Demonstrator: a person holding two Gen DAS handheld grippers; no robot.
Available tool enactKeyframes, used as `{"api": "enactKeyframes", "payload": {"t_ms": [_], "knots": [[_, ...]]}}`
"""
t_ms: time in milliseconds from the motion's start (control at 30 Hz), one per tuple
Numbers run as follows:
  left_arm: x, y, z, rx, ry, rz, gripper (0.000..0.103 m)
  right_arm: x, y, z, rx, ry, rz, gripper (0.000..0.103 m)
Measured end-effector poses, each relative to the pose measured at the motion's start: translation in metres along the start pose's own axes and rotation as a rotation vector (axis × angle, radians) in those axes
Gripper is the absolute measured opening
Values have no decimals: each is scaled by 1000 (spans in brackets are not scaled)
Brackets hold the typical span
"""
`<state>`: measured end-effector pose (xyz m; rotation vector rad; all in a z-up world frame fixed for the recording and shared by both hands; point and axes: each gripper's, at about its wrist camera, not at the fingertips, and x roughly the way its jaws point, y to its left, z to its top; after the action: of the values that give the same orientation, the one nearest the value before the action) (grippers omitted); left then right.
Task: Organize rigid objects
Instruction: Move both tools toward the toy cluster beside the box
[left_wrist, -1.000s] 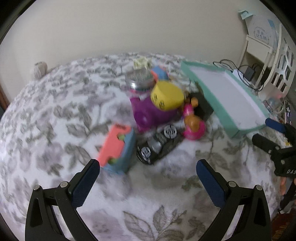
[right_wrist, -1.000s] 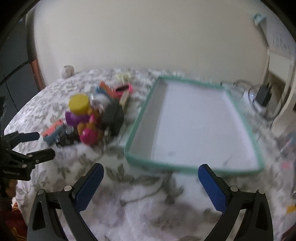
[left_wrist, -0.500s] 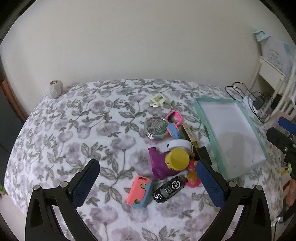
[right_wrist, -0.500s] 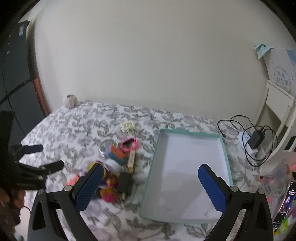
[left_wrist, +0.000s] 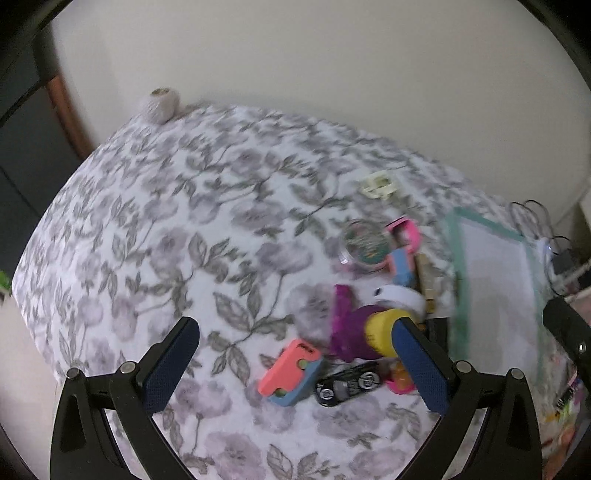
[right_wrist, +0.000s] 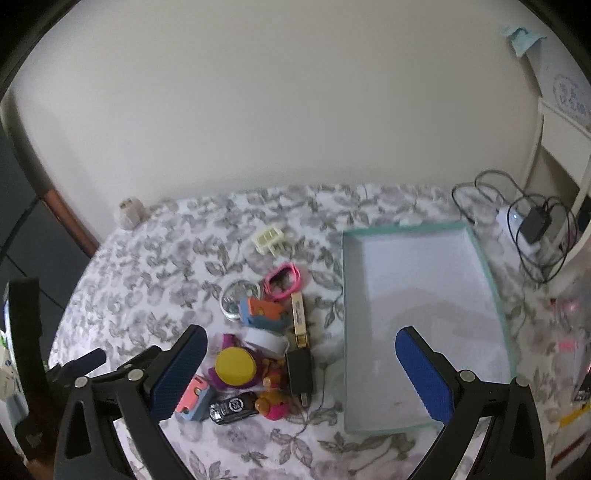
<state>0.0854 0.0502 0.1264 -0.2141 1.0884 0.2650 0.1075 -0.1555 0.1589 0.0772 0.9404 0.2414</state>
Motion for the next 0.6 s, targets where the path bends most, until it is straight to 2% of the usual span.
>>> {"api": "enactKeyframes", "payload": {"t_ms": [67,133,267,400,467,600], "knots": [[16,4,-6,-14,21,50,103,14,3,-6,-6,37,-11,103],[26,5,-11,-4,22,60,103,26,3,-11,-3,67,-13,103],[51,5,-22,28,77,73,103,52,6,-28,-5,129,-4,103],[67,6,-30,53,116,88,101,73,12,-42,-8,206,11,95],[73,7,-32,51,131,85,90,79,15,-48,-22,225,1,94],[81,9,-36,56,151,89,88,90,21,-58,-39,265,-7,84]]}}
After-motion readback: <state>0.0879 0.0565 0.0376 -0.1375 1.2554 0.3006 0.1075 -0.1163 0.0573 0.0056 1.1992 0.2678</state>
